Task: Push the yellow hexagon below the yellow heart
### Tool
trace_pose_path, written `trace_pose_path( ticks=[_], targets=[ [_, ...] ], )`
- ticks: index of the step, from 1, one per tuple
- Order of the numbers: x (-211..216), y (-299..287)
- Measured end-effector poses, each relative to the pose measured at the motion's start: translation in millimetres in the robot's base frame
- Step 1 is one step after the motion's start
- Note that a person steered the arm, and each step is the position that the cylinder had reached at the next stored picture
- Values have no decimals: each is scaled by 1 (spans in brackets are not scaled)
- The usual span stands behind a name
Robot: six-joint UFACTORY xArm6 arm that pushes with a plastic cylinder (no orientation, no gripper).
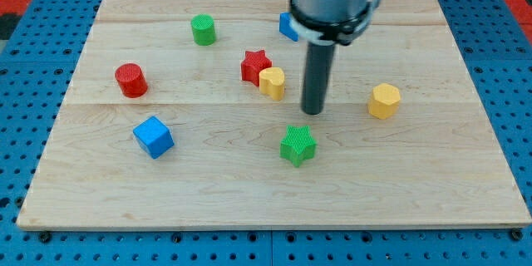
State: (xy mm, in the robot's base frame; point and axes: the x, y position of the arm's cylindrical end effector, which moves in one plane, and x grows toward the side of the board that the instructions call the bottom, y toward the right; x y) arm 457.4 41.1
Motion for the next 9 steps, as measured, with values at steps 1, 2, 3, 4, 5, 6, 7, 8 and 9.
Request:
trace_pose_path(
  ticks=[1,2,3,4,5,6,7,8,9],
  targets=[
    [-26,-33],
    [-59,-32],
    [-62,29],
    [-70,105],
    [-36,201],
    [-3,237],
    [14,136],
    [-12,74],
    [-29,80]
  ],
)
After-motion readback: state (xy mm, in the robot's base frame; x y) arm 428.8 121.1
